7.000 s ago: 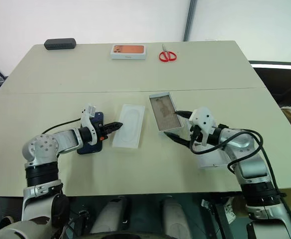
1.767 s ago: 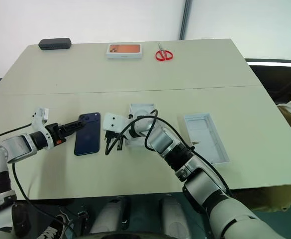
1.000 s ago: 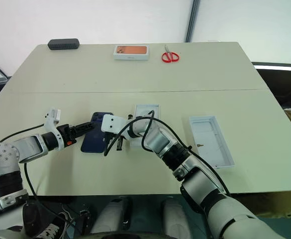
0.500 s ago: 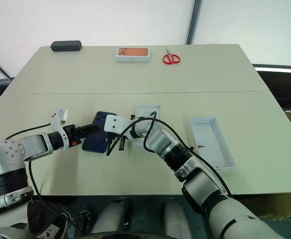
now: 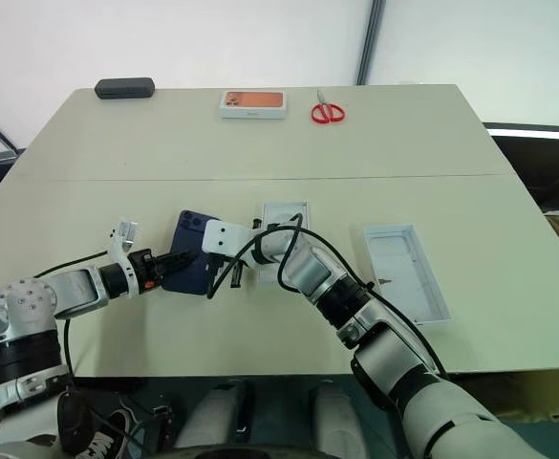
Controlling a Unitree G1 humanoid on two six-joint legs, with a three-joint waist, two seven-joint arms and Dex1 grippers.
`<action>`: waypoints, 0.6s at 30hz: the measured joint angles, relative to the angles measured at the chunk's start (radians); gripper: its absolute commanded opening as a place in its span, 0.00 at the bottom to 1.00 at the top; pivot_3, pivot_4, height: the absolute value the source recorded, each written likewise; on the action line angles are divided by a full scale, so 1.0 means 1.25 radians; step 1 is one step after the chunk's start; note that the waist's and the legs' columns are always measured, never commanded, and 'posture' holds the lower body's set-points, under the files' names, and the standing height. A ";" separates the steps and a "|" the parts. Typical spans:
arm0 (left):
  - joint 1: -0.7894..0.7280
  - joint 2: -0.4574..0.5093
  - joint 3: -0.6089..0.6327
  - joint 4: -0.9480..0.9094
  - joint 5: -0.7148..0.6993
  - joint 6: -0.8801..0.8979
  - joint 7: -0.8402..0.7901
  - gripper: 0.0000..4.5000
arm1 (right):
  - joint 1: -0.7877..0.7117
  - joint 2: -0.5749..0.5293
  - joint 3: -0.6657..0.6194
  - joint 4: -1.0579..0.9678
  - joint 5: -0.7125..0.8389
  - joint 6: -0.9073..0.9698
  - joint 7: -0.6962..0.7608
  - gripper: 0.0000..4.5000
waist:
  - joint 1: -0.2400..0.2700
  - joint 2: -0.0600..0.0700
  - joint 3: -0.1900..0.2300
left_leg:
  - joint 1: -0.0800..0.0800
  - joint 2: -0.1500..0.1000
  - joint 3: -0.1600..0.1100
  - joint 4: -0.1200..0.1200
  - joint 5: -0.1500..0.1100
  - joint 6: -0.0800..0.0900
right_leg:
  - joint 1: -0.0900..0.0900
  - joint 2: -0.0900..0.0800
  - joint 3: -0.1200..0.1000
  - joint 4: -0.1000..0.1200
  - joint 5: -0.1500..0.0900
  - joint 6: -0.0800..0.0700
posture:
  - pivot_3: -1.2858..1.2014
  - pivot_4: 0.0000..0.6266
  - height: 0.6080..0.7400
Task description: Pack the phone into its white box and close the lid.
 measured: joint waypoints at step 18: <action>0.019 -0.024 0.026 -0.015 -0.036 -0.017 -0.013 0.03 | 0.005 0.001 -0.013 0.000 0.007 -0.004 -0.001 0.00 | 0.000 0.000 -0.001 | 0.000 0.000 0.000 0.000 0.000 0.000 | 0.000 0.000 0.000 -0.001 0.000 0.000 | 0.52 0.24 1.00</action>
